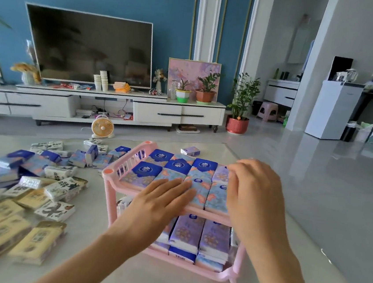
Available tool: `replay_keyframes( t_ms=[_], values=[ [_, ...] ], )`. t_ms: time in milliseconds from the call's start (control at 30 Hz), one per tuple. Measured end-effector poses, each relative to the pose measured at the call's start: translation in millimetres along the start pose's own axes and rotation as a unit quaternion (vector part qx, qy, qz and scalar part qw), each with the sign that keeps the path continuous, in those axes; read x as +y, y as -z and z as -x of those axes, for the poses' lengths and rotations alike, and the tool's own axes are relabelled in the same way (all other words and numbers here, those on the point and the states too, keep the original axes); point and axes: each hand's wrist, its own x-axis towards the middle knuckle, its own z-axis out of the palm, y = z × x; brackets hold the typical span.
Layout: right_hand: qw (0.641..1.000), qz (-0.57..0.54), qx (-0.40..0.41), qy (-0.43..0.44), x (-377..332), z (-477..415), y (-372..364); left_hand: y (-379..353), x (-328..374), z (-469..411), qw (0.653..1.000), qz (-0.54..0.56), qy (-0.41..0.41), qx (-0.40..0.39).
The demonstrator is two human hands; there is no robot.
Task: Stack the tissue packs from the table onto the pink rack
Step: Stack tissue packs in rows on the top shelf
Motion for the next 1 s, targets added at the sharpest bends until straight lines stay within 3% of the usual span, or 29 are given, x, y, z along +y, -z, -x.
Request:
replay_keyframes(
  t_ms=[67,167,267,367,633,833,933,1000],
  values=[
    [0.995,-0.011,-0.090,0.034,-21.9,-10.7,-5.7,1.8,4.8,0.7,1.000,0.009,0.024,-0.008],
    [0.964,0.010,-0.265,-0.017,-26.2,-14.4,-27.9,6.5,10.6,0.1,0.998,0.023,0.052,-0.031],
    [0.930,0.072,-0.356,-0.063,-22.1,-9.7,-50.9,13.8,12.5,-1.1,0.995,0.027,0.079,-0.049],
    [0.906,0.039,-0.398,-0.139,-25.5,-11.7,-49.6,11.9,13.7,2.1,0.995,0.002,0.088,-0.054],
    [0.887,0.050,-0.440,-0.133,-32.0,-15.1,-40.9,19.0,10.7,10.6,0.992,0.034,0.082,-0.085],
    [0.889,0.092,-0.438,-0.101,-30.9,-14.4,-40.4,49.8,-14.3,102.7,0.992,0.124,0.034,0.005],
    [0.912,0.098,-0.394,-0.066,-29.1,-12.3,-41.9,65.7,-44.7,147.5,0.991,0.108,0.072,-0.027],
    [0.948,0.046,-0.304,-0.083,-34.9,-10.4,-37.5,77.2,-57.4,155.3,0.978,0.140,0.147,-0.036]
  ],
)
